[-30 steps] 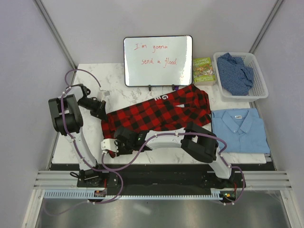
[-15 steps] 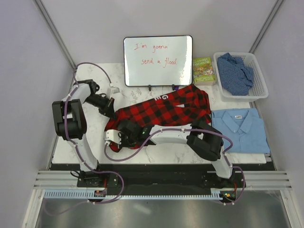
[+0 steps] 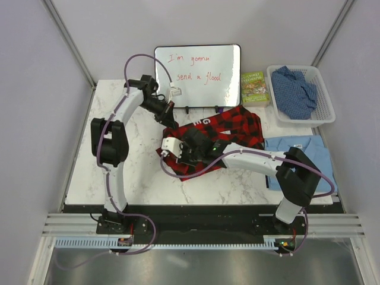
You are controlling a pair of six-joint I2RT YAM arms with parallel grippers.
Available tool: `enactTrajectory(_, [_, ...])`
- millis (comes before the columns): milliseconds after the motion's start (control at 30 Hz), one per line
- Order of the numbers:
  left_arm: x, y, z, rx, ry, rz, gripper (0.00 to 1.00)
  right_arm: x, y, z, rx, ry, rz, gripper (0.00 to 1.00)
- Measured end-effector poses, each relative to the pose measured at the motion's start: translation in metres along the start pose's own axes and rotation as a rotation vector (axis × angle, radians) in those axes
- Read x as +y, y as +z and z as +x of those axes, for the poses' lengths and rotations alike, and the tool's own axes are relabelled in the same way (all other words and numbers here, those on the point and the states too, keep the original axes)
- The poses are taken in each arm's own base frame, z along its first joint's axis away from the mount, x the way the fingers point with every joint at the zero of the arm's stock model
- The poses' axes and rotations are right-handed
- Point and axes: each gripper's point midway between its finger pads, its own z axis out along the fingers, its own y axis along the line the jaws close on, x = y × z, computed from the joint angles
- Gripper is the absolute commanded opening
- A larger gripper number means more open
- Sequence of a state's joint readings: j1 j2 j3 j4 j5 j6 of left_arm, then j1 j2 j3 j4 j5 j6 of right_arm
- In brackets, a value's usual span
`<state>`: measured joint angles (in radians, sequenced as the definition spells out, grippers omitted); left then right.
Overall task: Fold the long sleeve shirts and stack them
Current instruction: Fold the shirt
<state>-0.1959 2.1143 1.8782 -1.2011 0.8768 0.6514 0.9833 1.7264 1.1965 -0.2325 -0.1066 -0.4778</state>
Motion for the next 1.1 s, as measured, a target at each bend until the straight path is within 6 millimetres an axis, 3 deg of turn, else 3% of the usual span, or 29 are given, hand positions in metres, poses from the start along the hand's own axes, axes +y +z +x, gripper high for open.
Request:
enactTrajectory(167, [0.001, 0.034, -0.027, 0.01, -0.021, 0.027, 0.02, -0.031, -0.022, 0.048, 0.058, 0.055, 0.064, 0.0])
enactTrajectory(367, [-0.002, 0.072, -0.048, 0.011, -0.035, 0.045, 0.02, -0.039, -0.04, 0.1, 0.134, 0.103, 0.09, 0.0])
enactTrajectory(633, [-0.001, 0.11, -0.064, 0.004, -0.058, 0.046, 0.02, -0.042, -0.057, 0.128, 0.156, 0.133, 0.115, 0.0])
enactTrajectory(1000, [0.011, 0.124, -0.07, -0.011, -0.079, 0.016, 0.03, -0.051, -0.067, 0.145, 0.171, 0.162, 0.14, 0.0])
enactTrajectory(1100, [0.014, 0.133, -0.073, -0.014, -0.07, 0.011, 0.12, -0.05, -0.067, 0.152, 0.184, 0.162, 0.138, 0.02])
